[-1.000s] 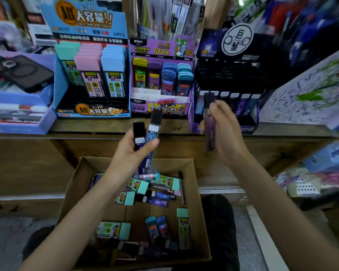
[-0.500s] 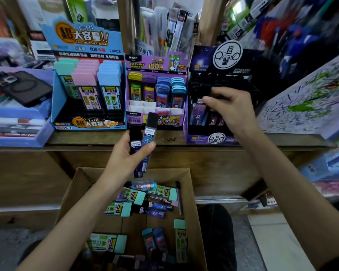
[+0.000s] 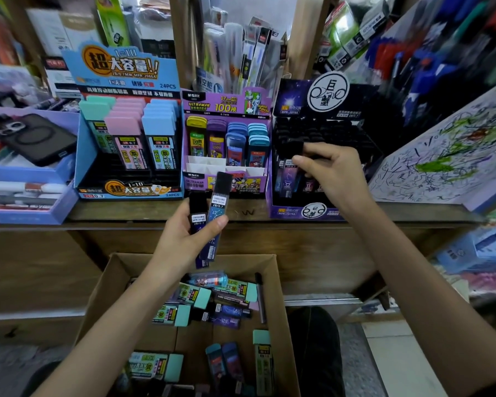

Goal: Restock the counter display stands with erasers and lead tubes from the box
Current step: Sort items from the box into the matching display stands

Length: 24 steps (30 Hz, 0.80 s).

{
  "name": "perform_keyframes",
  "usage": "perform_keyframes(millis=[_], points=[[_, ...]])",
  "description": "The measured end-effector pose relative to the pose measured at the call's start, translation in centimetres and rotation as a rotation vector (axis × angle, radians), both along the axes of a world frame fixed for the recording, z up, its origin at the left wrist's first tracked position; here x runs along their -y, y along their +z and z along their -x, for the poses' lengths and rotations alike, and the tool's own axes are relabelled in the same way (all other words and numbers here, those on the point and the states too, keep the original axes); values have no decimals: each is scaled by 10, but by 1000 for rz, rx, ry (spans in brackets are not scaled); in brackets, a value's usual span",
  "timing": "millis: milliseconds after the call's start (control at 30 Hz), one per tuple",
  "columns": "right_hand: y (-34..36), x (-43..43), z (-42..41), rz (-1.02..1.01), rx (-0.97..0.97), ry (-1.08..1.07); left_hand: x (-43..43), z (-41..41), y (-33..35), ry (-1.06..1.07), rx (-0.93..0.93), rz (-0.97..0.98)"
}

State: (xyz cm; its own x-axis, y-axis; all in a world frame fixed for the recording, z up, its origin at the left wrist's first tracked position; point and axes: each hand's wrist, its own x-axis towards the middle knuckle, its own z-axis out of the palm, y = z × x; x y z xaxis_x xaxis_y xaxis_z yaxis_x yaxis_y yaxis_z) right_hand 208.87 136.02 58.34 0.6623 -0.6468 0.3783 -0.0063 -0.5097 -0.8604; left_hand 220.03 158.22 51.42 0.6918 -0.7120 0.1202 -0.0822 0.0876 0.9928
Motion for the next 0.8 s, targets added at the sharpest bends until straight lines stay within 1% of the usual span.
perform_keyframes(millis=[133, 200, 300, 400, 533, 600, 667, 800], points=[[-8, -4, 0, -3, -23, -18, 1, 1, -1, -7, -14, 5], [-14, -8, -2, 8, -49, -64, 2, 3, -2, -10, -20, 3], [-13, -11, -4, 134, -112, -170, 4, 6, -3, -17, -14, -3], [-6, -14, -4, 252, -227, -236, 7, 9, 0, -19, -18, 11], [4, -20, 5, 354, -394, -249, 12, 14, 8, -40, 3, 37], [7, -25, 13, 373, -382, -203, 16, 17, 13, -61, 16, 46], [4, -35, 22, 286, -327, -81, 22, 20, 16, -83, 30, 56], [-10, -61, 28, -101, -146, 116, 36, 31, 19, -131, 39, 59]])
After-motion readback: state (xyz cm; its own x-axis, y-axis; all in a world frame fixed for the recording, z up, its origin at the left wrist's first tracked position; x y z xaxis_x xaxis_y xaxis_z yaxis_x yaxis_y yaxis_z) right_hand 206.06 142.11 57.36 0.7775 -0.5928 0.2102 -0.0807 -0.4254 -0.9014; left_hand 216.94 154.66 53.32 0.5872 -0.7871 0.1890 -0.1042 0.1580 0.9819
